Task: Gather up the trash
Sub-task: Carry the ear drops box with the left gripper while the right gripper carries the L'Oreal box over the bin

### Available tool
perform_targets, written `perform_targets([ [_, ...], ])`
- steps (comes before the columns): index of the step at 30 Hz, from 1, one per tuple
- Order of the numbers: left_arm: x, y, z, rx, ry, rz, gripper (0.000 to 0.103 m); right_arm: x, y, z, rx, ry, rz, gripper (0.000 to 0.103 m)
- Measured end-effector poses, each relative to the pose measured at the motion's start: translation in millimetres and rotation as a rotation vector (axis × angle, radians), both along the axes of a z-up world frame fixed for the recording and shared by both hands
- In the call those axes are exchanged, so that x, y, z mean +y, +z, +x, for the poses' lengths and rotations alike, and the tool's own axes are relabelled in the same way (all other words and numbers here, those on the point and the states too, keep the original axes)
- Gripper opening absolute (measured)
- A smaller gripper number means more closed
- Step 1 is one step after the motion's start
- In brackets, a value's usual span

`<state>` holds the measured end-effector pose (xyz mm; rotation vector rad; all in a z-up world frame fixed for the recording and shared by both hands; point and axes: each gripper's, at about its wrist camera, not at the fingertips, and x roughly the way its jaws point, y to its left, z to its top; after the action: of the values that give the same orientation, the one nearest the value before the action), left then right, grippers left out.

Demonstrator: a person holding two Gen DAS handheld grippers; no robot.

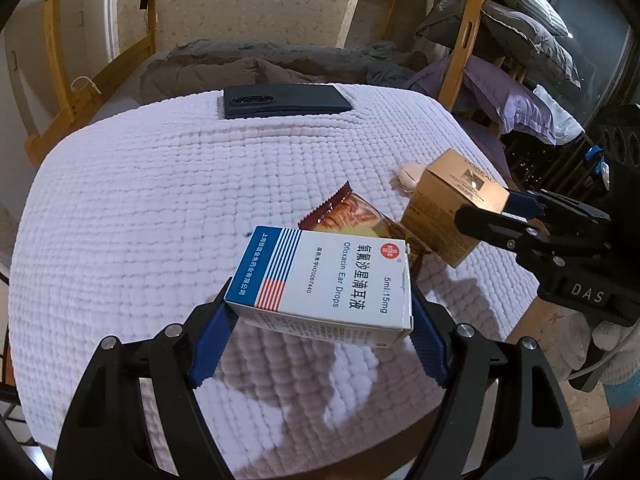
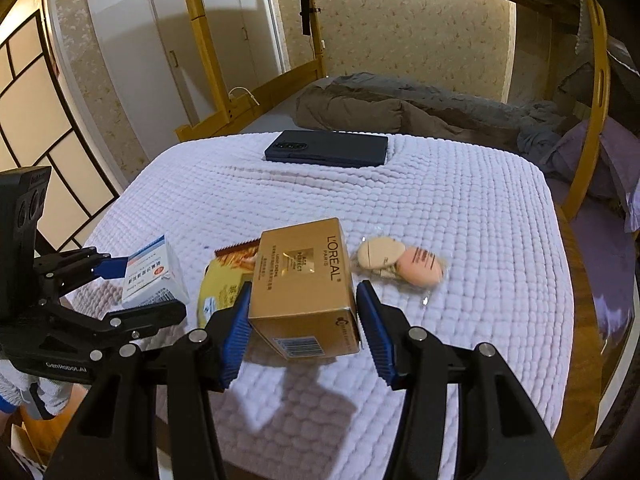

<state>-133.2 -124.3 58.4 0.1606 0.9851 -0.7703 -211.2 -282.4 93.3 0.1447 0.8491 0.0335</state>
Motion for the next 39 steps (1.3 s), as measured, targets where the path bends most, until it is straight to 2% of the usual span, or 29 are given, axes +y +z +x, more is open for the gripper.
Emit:
perform_targets([
  [13, 4, 7, -32, -0.024, 0.023, 0.034, 0.079, 5, 4, -45, 0.006, -0.006, 0.012, 0.051],
  [39, 7, 5, -92, -0.036, -0.003, 0.088, 0.079, 24, -9, -103, 0.06, 0.018, 0.054, 0.051],
])
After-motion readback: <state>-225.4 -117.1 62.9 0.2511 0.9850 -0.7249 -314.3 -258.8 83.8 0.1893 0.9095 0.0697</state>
